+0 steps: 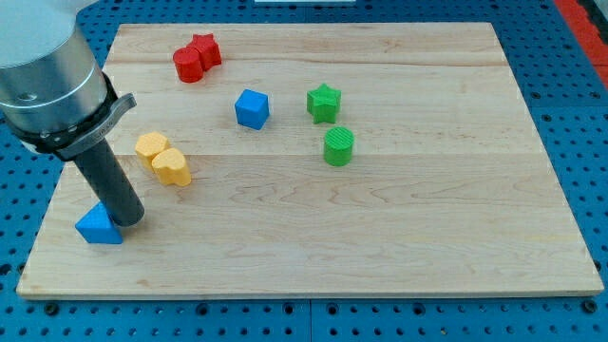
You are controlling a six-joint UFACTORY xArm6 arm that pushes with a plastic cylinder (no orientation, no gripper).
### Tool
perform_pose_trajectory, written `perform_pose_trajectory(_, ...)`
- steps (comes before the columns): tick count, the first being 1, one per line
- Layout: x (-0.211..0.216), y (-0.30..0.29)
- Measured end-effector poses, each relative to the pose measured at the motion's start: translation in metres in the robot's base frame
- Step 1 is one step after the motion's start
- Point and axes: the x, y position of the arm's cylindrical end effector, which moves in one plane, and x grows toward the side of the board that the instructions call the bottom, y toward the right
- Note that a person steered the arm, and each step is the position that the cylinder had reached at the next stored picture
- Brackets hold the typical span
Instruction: Move the green circle towards the bottom center
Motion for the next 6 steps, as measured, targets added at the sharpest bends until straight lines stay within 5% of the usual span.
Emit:
perform_pose_trajectory(4,-0.06,0.277)
perform_pose_trajectory(5,-0.09,0.31)
perform_pose_trajectory(6,-0.117,0.281)
